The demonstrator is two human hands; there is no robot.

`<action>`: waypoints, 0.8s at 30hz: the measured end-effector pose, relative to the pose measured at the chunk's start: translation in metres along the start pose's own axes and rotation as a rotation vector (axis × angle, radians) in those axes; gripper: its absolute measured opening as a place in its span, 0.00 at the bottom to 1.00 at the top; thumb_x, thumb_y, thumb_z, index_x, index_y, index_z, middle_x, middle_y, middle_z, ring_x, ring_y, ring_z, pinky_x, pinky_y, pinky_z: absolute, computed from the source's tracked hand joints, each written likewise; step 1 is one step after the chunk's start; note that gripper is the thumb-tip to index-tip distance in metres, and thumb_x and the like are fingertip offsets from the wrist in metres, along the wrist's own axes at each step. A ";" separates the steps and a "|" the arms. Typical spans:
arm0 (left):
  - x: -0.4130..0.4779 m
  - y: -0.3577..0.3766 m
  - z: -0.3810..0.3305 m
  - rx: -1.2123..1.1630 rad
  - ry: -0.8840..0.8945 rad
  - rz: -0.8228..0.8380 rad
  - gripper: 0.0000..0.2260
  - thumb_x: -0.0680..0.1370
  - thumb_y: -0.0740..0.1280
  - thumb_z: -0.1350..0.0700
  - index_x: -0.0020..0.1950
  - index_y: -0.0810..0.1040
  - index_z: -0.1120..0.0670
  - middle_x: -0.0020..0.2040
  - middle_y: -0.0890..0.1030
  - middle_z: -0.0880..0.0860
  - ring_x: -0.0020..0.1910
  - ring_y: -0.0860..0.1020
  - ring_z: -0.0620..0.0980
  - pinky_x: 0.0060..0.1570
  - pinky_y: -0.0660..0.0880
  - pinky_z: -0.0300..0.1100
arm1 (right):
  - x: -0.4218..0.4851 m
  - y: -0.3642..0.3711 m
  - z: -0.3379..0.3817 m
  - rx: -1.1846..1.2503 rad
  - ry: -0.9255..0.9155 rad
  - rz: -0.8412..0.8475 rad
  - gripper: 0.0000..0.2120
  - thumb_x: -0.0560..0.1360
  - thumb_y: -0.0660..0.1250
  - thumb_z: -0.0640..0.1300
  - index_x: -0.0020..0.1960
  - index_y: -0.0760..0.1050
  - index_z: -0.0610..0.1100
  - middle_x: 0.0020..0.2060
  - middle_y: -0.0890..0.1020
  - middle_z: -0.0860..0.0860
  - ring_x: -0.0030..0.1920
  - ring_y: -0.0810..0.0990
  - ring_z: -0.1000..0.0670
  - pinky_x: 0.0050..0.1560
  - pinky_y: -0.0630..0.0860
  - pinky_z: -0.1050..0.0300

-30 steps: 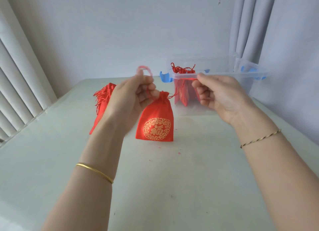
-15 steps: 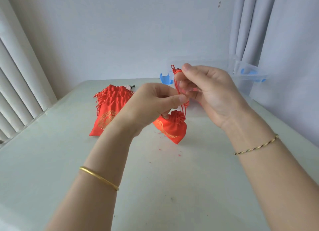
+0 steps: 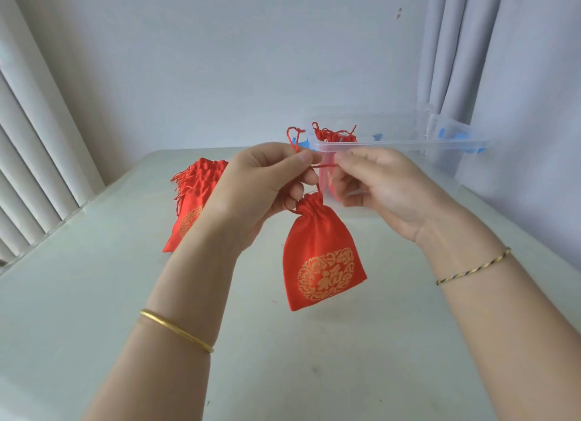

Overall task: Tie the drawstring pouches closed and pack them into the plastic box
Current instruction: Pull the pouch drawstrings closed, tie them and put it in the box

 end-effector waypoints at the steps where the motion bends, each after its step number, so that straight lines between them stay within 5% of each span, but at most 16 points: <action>1: 0.000 0.000 0.001 -0.023 -0.015 -0.003 0.07 0.78 0.63 0.61 0.46 0.80 0.59 0.31 0.80 0.48 0.25 0.72 0.41 0.25 0.70 0.31 | 0.001 -0.002 0.003 0.010 -0.043 -0.020 0.15 0.79 0.58 0.43 0.34 0.72 0.44 0.30 0.75 0.48 0.32 0.73 0.52 0.37 0.71 0.59; 6: 0.001 -0.001 0.004 -0.102 -0.042 -0.006 0.04 0.75 0.65 0.64 0.45 0.79 0.62 0.33 0.82 0.50 0.29 0.76 0.42 0.28 0.73 0.31 | -0.008 0.006 0.011 -0.165 -0.096 0.236 0.12 0.76 0.63 0.42 0.34 0.74 0.44 0.28 0.78 0.55 0.31 0.76 0.57 0.36 0.72 0.63; 11: -0.001 0.006 0.000 -0.049 0.003 0.070 0.09 0.75 0.64 0.69 0.44 0.79 0.57 0.35 0.81 0.52 0.32 0.76 0.44 0.31 0.75 0.33 | 0.002 -0.007 0.007 -0.061 -0.088 -0.008 0.14 0.80 0.57 0.44 0.40 0.77 0.44 0.36 0.81 0.49 0.38 0.77 0.50 0.39 0.72 0.59; 13: -0.002 0.011 -0.002 0.011 0.054 0.106 0.10 0.75 0.63 0.71 0.46 0.78 0.56 0.38 0.77 0.54 0.33 0.76 0.45 0.33 0.76 0.35 | 0.004 -0.002 -0.004 0.049 -0.012 0.013 0.13 0.79 0.57 0.42 0.42 0.77 0.44 0.37 0.81 0.46 0.38 0.78 0.48 0.42 0.73 0.57; 17: -0.001 0.013 -0.009 0.387 0.315 -0.039 0.13 0.74 0.62 0.71 0.51 0.77 0.55 0.38 0.77 0.56 0.36 0.77 0.51 0.35 0.79 0.40 | 0.006 0.013 -0.024 0.106 0.096 0.142 0.12 0.79 0.58 0.40 0.42 0.79 0.43 0.42 0.78 0.41 0.45 0.76 0.43 0.50 0.67 0.48; 24: -0.004 0.011 -0.009 0.491 0.511 -0.214 0.20 0.71 0.62 0.73 0.52 0.77 0.50 0.37 0.80 0.51 0.40 0.79 0.46 0.40 0.80 0.50 | 0.005 0.022 -0.025 0.264 0.093 0.251 0.11 0.78 0.58 0.41 0.43 0.77 0.41 0.39 0.80 0.47 0.38 0.77 0.53 0.42 0.72 0.61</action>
Point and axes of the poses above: each hand's wrist, its own x-axis towards the middle knuckle, its own y-axis out of the palm, z = x × y, the point moved 6 cm from there along x, towards the middle knuckle
